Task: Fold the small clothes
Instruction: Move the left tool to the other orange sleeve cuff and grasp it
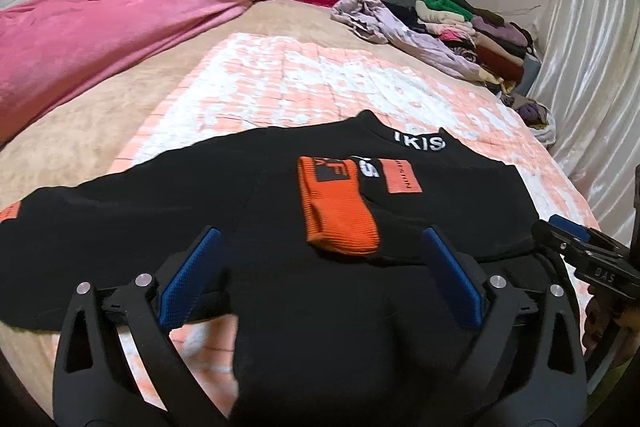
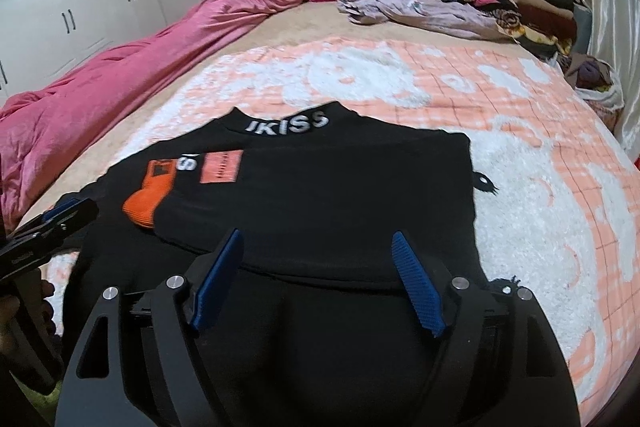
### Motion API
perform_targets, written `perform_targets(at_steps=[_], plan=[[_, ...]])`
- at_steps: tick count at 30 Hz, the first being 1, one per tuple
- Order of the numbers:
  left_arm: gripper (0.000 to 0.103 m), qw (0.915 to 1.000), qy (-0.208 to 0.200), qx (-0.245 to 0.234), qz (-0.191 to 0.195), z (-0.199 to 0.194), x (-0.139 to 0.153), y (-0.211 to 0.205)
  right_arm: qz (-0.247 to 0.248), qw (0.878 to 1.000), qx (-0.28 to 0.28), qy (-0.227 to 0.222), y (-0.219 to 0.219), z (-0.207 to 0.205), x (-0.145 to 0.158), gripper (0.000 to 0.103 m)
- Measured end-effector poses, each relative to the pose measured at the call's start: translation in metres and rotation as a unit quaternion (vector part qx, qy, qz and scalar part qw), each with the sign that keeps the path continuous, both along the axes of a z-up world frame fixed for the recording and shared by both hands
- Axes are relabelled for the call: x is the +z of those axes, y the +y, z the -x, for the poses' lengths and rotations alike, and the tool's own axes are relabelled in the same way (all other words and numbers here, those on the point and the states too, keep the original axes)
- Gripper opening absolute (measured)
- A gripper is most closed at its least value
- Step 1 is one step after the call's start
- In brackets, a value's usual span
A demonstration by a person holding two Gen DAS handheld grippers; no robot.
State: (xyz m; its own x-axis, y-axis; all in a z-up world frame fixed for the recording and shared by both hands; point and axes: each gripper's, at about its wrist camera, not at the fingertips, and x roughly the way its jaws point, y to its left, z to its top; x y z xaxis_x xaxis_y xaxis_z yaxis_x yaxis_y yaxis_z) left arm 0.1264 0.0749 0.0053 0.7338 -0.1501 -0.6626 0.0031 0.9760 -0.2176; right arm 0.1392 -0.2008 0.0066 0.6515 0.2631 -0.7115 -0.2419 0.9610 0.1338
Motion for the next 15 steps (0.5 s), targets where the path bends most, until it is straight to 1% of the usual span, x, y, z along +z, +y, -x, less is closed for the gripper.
perform_targets(at_steps=[11,15], plan=[[0.093,0.9985,-0.007,0.054,0.003,0.024,0.013,0.042,-0.003,0.999,0.044,-0.014,0.041,0.01,0.012,0.076],[0.093,0.9969,-0.006,0.078,-0.005,0.033,0.018,0.06,-0.004,0.998,0.064,-0.02,0.061,0.012,0.018,0.076]])
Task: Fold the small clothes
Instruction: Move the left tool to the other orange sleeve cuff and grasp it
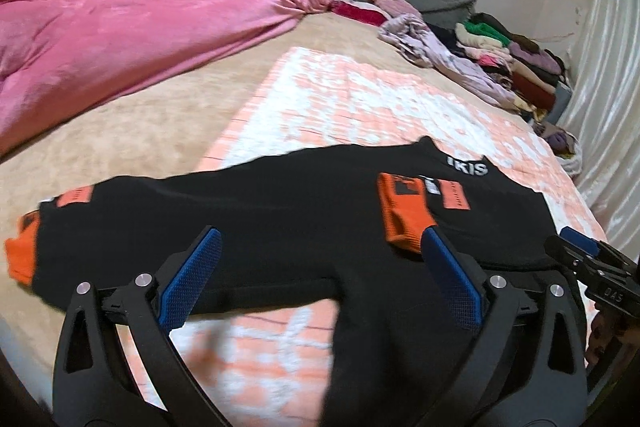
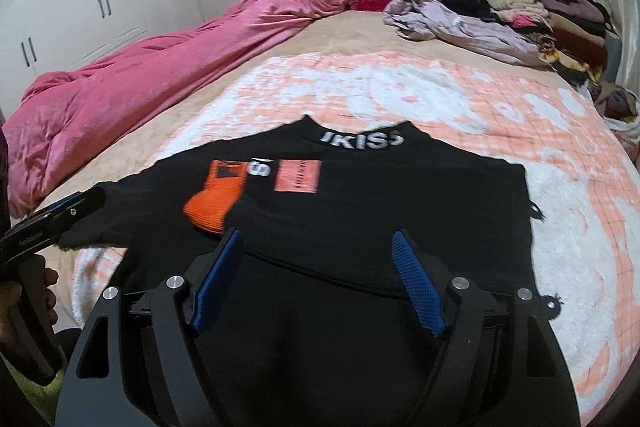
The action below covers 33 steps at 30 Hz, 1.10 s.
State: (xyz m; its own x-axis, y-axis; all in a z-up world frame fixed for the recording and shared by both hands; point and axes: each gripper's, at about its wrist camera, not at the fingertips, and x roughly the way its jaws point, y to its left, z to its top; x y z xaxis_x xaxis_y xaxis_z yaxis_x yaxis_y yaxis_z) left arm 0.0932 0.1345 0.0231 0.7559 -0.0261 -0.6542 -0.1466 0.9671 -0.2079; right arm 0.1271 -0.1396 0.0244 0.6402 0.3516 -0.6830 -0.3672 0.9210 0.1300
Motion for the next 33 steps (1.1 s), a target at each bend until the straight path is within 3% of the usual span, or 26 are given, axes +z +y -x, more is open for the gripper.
perform_targets(at_steps=[15,24,33], plan=[[0.093,0.9926,0.007,0.121,0.009,0.037,0.003,0.096,0.013,0.997,0.074,-0.02,0.071,0.01,0.014,0.076],[0.093,0.9793,0.013,0.202,0.004,0.059,0.001,0.153,0.02,0.994,0.106,-0.025,0.108,0.012,0.017,0.076],[0.093,0.9663,0.024,0.253,0.038,0.073,-0.016,0.196,0.022,0.991,0.129,-0.018,0.14,0.016,0.012,0.076]])
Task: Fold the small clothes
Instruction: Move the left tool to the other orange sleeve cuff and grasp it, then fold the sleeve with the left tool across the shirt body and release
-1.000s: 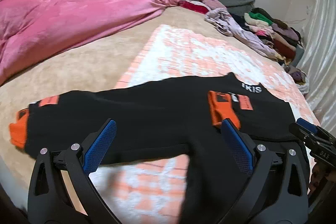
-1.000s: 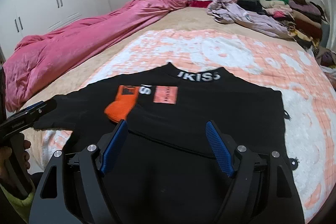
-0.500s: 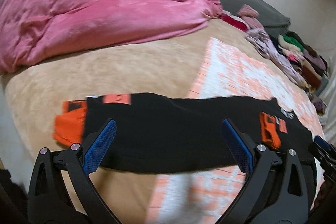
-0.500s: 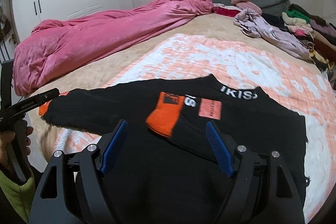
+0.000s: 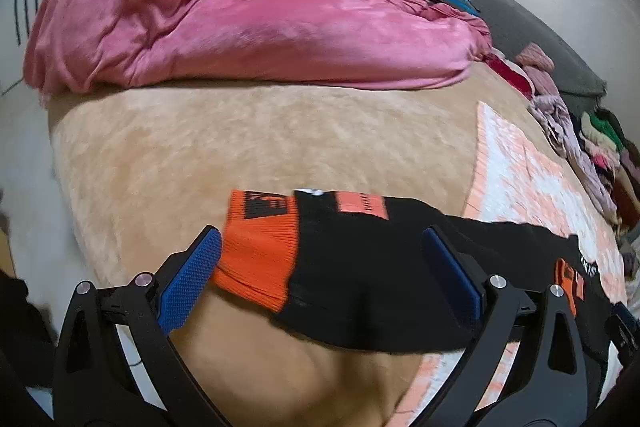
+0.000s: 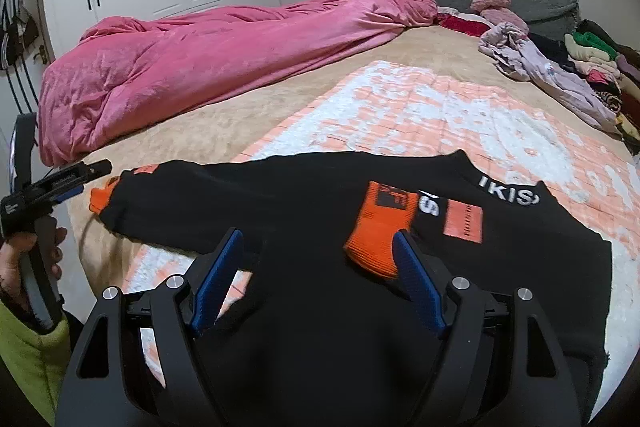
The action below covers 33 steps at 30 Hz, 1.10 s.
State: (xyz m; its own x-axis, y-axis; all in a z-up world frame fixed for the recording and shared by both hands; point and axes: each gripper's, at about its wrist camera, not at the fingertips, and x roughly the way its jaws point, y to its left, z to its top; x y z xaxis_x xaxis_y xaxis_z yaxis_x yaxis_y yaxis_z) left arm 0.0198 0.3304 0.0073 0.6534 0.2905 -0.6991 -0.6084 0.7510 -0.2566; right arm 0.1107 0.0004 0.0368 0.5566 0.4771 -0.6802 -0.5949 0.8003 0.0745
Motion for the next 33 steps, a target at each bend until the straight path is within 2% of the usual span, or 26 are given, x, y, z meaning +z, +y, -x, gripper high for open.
perform_targets(at_steps=[9,11,13,14,15,16,17,19,24,29,33], plan=[[0.093,0.9989,0.012,0.025,0.038,-0.002,-0.031,0.018,0.01,1.0,0.023,0.006,0.032,-0.002,-0.01,0.076],[0.083,0.9986,0.012,0.026,0.045,-0.004,-0.036,0.019,0.011,1.0,0.024,0.01,0.036,-0.002,-0.013,0.076],[0.065,0.998,0.014,0.031,0.053,-0.006,-0.042,0.019,0.009,1.0,0.023,0.014,0.038,-0.004,-0.017,0.076],[0.062,0.998,0.013,0.03,0.055,-0.007,-0.043,0.019,0.009,1.0,0.021,0.016,0.037,-0.005,-0.018,0.076],[0.054,0.9982,0.011,0.026,0.053,-0.008,-0.042,0.017,0.01,1.0,0.019,0.018,0.036,-0.006,-0.02,0.076],[0.041,0.9983,0.008,0.021,0.053,-0.01,-0.041,0.016,0.01,1.0,0.015,0.02,0.034,-0.008,-0.021,0.076],[0.036,0.9984,0.004,0.015,0.054,-0.01,-0.04,0.015,0.01,1.0,0.012,0.022,0.032,-0.009,-0.022,0.076],[0.015,0.9984,-0.007,0.001,0.056,-0.012,-0.037,0.01,0.007,1.0,0.001,0.027,0.025,-0.013,-0.024,0.076],[0.013,0.9958,-0.054,-0.046,0.058,-0.013,-0.013,-0.006,-0.004,0.999,-0.021,0.034,0.003,-0.018,-0.025,0.076],[0.012,0.9863,-0.104,-0.106,0.072,-0.017,0.015,-0.037,-0.013,0.998,-0.049,0.036,-0.031,-0.02,-0.023,0.076],[0.011,0.9778,-0.118,-0.156,0.075,-0.027,0.026,-0.071,-0.019,0.996,-0.08,0.039,-0.066,-0.023,-0.021,0.076]])
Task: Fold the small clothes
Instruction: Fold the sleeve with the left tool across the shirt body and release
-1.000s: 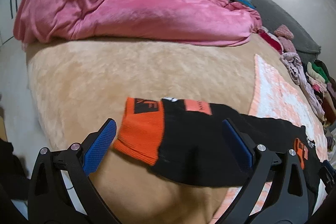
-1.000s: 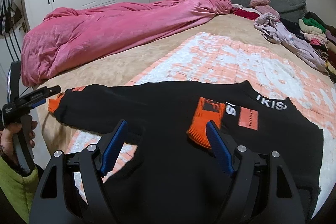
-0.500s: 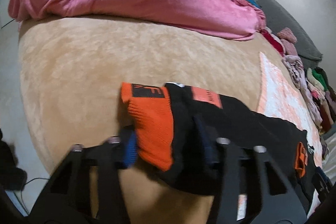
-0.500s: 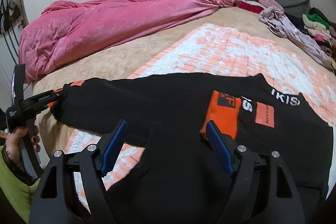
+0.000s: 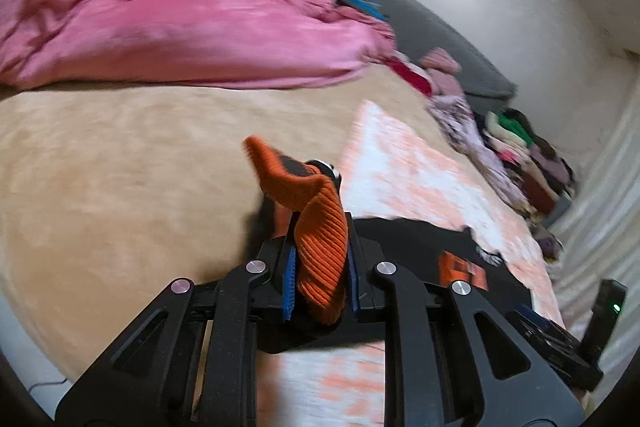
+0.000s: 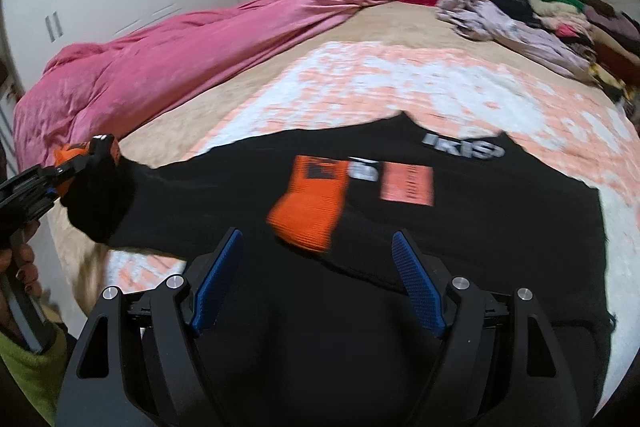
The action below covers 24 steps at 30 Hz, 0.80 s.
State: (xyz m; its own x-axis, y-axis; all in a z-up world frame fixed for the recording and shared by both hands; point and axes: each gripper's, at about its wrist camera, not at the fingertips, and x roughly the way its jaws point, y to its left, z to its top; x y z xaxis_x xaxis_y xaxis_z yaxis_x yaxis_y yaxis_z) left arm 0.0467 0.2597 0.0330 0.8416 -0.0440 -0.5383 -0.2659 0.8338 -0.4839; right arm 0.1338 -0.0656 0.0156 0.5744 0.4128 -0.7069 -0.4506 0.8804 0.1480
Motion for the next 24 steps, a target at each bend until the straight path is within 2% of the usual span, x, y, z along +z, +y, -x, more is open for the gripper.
perform_targets(at_steps=[4,8,15,17,19,21,24], plan=[[0.011,0.9982,-0.014,-0.059,0.002,-0.009,0.007,-0.04,0.001,1.0,-0.029,0.003,-0.034,-0.001,-0.001,0.076],[0.011,0.9926,-0.015,-0.121,-0.003,-0.018,0.008,-0.084,0.003,0.998,-0.06,0.007,-0.066,0.0,-0.002,0.076],[0.011,0.9796,0.013,-0.199,-0.022,-0.035,-0.015,-0.141,0.013,0.994,-0.103,0.021,-0.107,-0.001,-0.01,0.076],[0.015,0.9774,0.018,-0.209,-0.024,-0.038,-0.02,-0.148,0.013,0.993,-0.112,0.022,-0.115,0.0,-0.012,0.076],[0.027,0.975,0.02,-0.219,-0.031,-0.038,-0.023,-0.157,0.012,0.993,-0.118,0.022,-0.119,0.0,-0.013,0.076],[0.031,0.9701,0.018,-0.24,-0.036,-0.038,-0.023,-0.167,0.01,0.992,-0.121,0.024,-0.12,-0.001,-0.015,0.076],[0.041,0.9637,0.01,-0.266,-0.023,-0.039,-0.019,-0.172,0.007,0.993,-0.12,0.024,-0.118,-0.001,-0.016,0.076]])
